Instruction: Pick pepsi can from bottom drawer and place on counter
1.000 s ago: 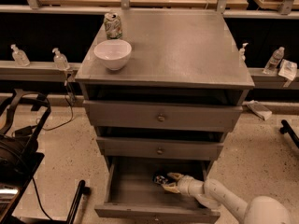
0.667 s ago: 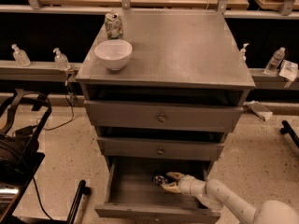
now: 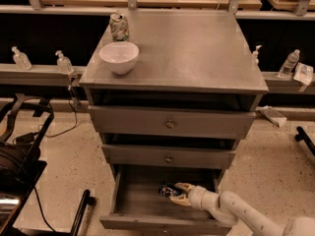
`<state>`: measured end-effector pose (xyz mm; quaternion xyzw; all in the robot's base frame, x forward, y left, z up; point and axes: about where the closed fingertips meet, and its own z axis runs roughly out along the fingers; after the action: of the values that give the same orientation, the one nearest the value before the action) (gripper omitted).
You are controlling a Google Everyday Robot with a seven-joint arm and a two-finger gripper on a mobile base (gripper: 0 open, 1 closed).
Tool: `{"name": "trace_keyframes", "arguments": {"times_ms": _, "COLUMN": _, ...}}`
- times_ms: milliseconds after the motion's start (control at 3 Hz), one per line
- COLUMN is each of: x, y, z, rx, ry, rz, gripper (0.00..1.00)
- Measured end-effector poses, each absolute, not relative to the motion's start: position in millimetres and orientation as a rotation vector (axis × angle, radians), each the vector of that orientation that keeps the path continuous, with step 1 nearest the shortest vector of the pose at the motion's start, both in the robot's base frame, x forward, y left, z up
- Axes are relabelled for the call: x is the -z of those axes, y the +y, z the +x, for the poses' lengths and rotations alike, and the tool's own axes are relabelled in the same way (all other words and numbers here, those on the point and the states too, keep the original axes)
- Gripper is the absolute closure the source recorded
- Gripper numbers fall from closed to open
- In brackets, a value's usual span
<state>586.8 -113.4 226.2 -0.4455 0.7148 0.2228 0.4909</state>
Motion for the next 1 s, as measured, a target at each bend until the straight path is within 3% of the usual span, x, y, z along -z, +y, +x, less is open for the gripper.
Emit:
{"name": "trace_keyframes", "arguments": {"times_ms": 333, "x": -249, "y": -110, "z": 578, "rx": -0.586, "ry": 1.684, "rz": -1.056, "gripper": 1.0}}
{"name": "trace_keyframes", "arguments": {"times_ms": 1000, "x": -385, "y": -125, "z": 545, "rx": -0.698, "ry": 1.46, "rz": -1.055, "gripper": 1.0}}
